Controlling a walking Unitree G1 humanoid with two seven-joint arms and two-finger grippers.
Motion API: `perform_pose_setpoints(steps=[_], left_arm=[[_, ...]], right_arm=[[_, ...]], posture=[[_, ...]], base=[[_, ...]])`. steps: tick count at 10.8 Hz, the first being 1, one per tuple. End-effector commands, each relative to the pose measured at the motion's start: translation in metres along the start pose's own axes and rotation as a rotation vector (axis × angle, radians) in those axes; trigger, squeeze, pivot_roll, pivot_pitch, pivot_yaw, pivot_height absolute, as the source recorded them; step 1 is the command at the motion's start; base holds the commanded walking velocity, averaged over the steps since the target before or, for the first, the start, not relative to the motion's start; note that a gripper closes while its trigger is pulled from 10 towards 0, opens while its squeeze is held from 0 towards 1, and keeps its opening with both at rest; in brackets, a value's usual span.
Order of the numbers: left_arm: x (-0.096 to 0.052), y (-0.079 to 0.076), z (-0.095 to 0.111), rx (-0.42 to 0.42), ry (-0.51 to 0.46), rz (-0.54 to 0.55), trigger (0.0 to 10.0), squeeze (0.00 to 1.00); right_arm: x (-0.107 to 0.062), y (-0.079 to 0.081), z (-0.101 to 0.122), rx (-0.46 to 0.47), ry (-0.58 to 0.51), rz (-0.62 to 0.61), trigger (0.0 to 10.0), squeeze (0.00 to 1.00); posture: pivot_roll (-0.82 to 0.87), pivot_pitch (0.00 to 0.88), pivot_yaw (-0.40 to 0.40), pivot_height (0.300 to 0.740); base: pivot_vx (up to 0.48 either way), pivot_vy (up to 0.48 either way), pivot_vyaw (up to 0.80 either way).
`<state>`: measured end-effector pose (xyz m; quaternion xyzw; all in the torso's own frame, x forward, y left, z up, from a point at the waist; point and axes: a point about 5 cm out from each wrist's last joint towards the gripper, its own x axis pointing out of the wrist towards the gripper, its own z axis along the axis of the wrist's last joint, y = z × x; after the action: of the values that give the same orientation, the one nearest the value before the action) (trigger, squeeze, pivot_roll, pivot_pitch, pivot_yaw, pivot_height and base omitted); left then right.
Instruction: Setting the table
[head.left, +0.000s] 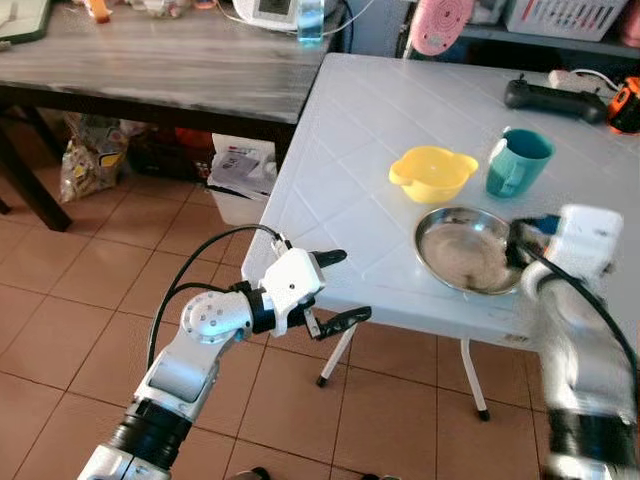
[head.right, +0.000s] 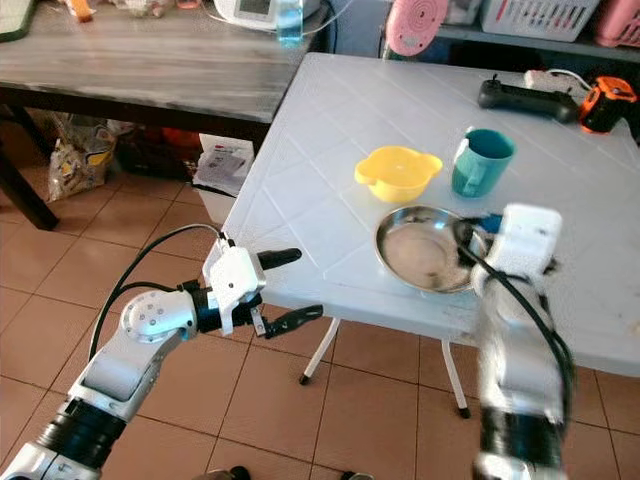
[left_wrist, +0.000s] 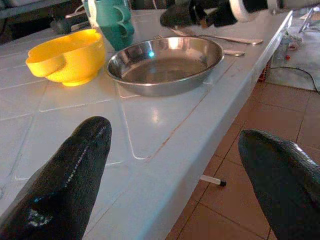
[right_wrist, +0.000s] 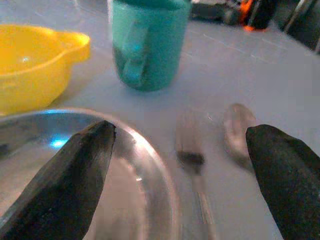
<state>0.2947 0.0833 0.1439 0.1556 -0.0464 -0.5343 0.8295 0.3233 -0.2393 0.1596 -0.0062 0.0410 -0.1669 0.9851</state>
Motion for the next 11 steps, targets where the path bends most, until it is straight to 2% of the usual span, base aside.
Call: perform_pose_setpoints(steps=[1, 2, 3, 4, 6, 8, 11], left_arm=[[-0.002, -0.003, -0.001, 0.012, 0.008, -0.008, 10.0, 0.00], [-0.005, -0.003, -0.002, 0.014, 0.015, -0.004, 10.0, 0.00], [-0.005, -0.002, -0.002, 0.018, 0.019, -0.004, 10.0, 0.00], [-0.005, -0.002, -0.002, 0.019, 0.020, -0.004, 10.0, 0.00], [-0.004, -0.007, -0.001, 0.016, 0.017, -0.027, 10.0, 0.00], [-0.003, -0.006, 0.000, 0.019, 0.013, -0.026, 10.0, 0.00], [-0.003, -0.007, 0.000, 0.021, 0.016, -0.026, 10.0, 0.00]], right_arm=[[0.002, 0.006, -0.005, -0.003, 0.026, 0.027, 10.0, 1.00], [0.002, 0.013, -0.013, -0.005, 0.053, 0.050, 10.0, 0.76], [0.002, 0.016, -0.016, -0.005, 0.062, 0.061, 10.0, 0.33], [0.003, 0.019, -0.019, 0.005, 0.072, 0.075, 10.0, 0.00], [0.010, 0.016, -0.014, 0.025, 0.069, 0.032, 10.0, 0.00], [0.010, 0.016, -0.003, 0.039, 0.006, 0.015, 10.0, 0.00], [0.011, 0.012, -0.004, 0.059, 0.025, -0.022, 10.0, 0.00]], posture=[[0.11, 0.168, -0.037, 0.740], [0.11, 0.168, -0.037, 0.740], [0.11, 0.172, -0.039, 0.740], [0.11, 0.176, -0.037, 0.740], [0.11, 0.178, -0.033, 0.740], [0.11, 0.179, -0.032, 0.740], [0.11, 0.180, -0.035, 0.740]], base=[[0.000, 0.000, 0.00], [0.000, 0.000, 0.00], [0.000, 0.000, 0.00], [0.000, 0.000, 0.00], [0.000, 0.000, 0.00], [0.000, 0.000, 0.00], [0.000, 0.000, 0.00]])
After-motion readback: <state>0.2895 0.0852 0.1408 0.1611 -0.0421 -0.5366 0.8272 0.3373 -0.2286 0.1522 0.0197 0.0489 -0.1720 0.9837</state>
